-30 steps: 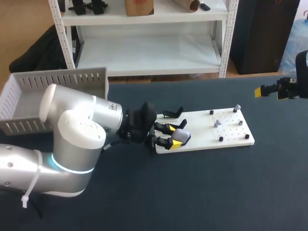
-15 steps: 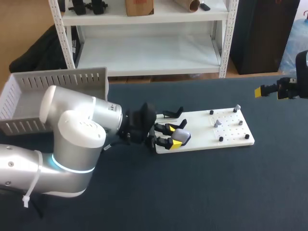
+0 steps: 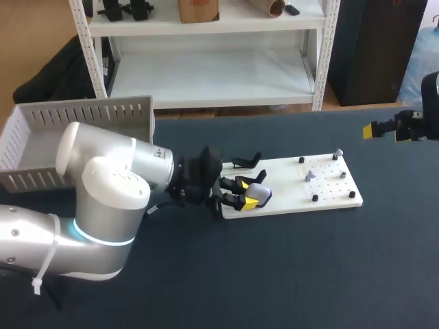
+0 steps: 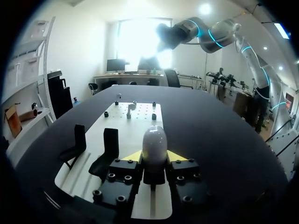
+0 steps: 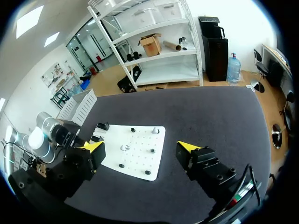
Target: Pick up each earbud case from the left stands, insert the matching earbuds, close the lid, and place the case in the box.
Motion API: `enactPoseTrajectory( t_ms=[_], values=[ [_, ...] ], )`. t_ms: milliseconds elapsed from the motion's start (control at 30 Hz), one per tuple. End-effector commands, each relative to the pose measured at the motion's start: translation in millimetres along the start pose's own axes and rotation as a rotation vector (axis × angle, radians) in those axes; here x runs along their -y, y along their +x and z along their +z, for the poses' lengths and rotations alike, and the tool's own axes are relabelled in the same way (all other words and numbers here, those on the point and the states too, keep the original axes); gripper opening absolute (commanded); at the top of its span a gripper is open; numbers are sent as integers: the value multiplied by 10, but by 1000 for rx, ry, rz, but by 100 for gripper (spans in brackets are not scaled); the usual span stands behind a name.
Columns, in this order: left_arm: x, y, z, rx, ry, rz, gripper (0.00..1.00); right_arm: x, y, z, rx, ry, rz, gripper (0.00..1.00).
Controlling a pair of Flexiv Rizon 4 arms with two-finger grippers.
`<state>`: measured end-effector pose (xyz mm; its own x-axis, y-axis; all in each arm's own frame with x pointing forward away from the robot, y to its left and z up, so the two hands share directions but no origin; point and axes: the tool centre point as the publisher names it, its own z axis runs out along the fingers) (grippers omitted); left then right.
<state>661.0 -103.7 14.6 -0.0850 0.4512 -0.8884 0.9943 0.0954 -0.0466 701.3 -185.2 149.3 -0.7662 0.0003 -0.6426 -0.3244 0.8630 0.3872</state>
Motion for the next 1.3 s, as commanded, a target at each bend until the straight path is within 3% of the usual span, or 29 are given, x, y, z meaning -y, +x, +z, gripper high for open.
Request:
enactPoseTrajectory(
  t_ms=[33,233,567,800,1033,1200,1300],
  values=[
    [-7,15,-4,6,3,3,22,4,1,-1,0,-1,-1,100],
    [-8,14,-11,8,6,5,0,4,1,-1,0,-1,-1,100],
    [19,-34,-55,27,19,16,0,4,1,-1,0,-1,-1,100],
    [-57,-140,-213,60,-17,28,0,4,1,-1,0,-1,-1,100],
    [-116,-393,-407,108,-37,86,0,4,1,-1,0,-1,-1,100],
    [-217,-559,-395,96,-56,119,0,4,1,-1,0,-1,-1,100],
    [-273,-673,-358,98,-66,139,0,-181,90,120,-23,27,-10,100]
  ],
)
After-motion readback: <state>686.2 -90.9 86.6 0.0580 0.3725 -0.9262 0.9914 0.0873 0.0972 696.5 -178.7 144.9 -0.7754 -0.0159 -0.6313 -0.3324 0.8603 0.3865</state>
